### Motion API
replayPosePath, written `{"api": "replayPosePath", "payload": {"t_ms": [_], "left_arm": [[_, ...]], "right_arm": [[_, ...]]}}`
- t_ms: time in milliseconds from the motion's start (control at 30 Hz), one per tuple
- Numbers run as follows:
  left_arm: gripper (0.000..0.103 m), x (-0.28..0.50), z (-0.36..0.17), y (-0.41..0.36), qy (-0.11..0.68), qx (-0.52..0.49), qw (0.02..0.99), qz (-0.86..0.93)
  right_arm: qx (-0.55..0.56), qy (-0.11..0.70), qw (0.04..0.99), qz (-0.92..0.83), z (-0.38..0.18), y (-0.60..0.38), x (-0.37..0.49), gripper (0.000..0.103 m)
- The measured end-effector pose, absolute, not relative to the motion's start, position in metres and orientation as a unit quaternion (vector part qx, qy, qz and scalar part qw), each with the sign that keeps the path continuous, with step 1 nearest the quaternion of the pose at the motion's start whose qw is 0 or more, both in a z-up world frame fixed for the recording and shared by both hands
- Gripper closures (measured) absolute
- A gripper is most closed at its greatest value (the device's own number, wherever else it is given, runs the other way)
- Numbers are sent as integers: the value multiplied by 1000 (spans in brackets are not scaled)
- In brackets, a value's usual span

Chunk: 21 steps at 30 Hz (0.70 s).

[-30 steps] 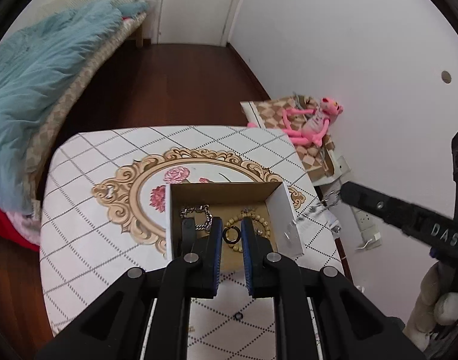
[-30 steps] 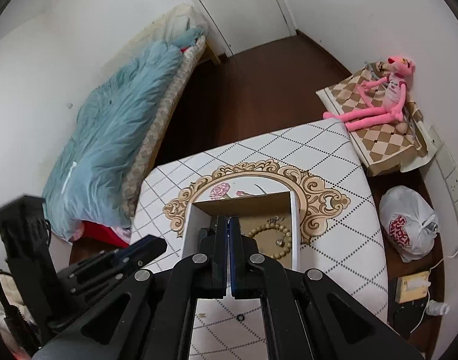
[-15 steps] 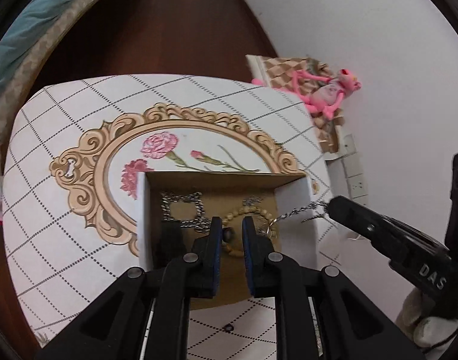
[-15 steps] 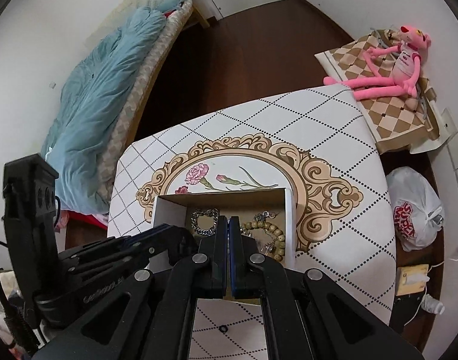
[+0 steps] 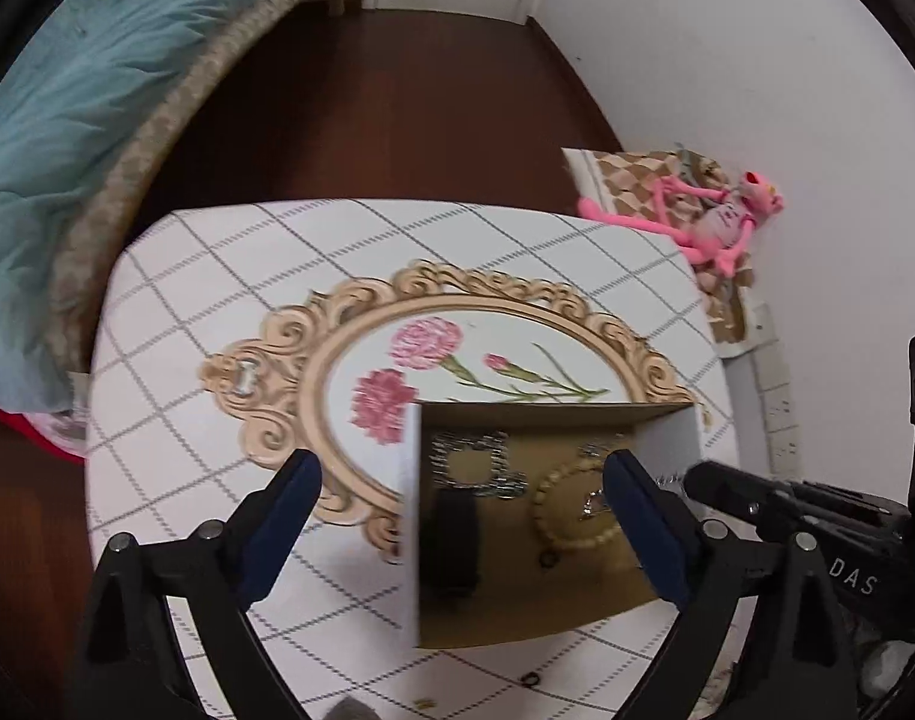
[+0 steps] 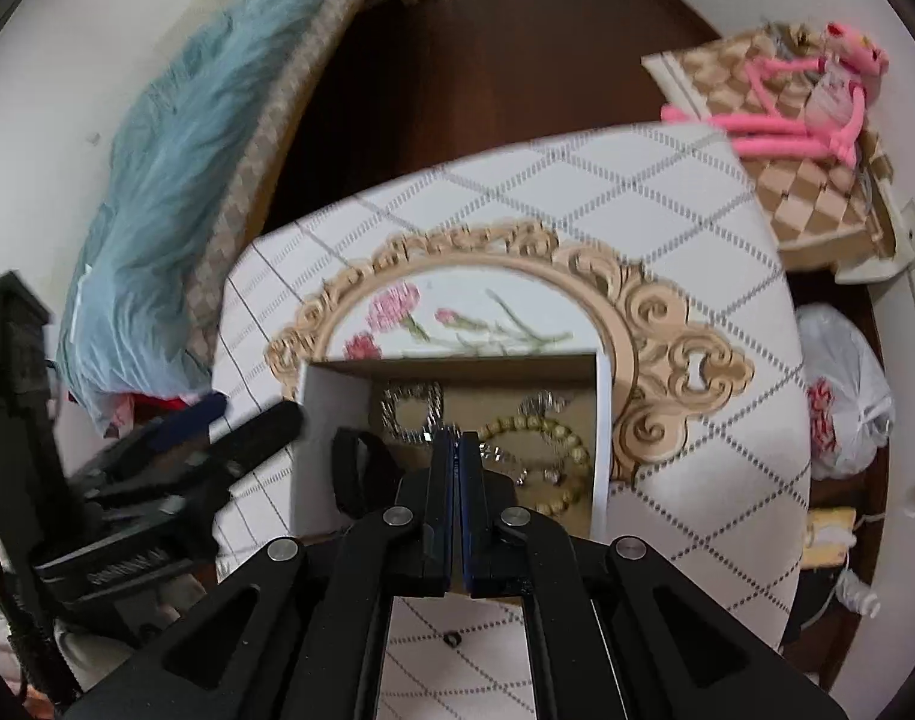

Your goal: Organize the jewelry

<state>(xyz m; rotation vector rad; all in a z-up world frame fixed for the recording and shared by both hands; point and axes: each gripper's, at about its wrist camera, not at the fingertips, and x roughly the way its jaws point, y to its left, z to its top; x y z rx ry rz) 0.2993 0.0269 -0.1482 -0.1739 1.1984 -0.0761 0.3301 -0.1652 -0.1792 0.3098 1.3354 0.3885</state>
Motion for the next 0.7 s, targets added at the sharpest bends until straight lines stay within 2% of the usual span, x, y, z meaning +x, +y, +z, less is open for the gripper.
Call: {"api": "replayPosePath", "payload": {"t_ms": [33, 67, 100, 133, 200, 267, 333, 400, 467, 500, 700], "left_arm": [[7, 299, -148, 28, 562, -79, 823, -32], [7, 297, -147, 30, 559, -75, 826, -25], [7, 294, -146, 32, 554, -71, 829, -20], [7, 292, -145, 33, 549, -65, 833, -14], [6, 288, -142, 34, 540, -54, 840, -3], [0, 283, -140, 36, 534, -41, 845, 10], [0, 275, -139, 37, 525, -28, 850, 24], [0, 267, -140, 37, 520, -15, 853, 34], [0, 260, -144, 36, 520, -3, 853, 44], [0, 256, -146, 36, 520, 0, 853, 47], [0, 234, -157, 31, 527, 12, 848, 52]], "right_arm": [[137, 617, 755, 173, -181, -165, 329, 93], [134, 616, 758, 170, -181, -166, 328, 78], [128, 613, 761, 169, -179, -165, 326, 69], [127, 612, 762, 169, -178, -166, 324, 54], [118, 606, 769, 163, -175, -166, 321, 51], [106, 600, 777, 155, -170, -166, 316, 51], [83, 591, 791, 136, -166, -166, 307, 50], [60, 583, 802, 115, -163, -166, 300, 37], [30, 571, 815, 87, -162, -165, 289, 10], [10, 567, 820, 71, -164, -164, 282, 7], [-11, 572, 819, 38, -184, -164, 258, 6]]}}
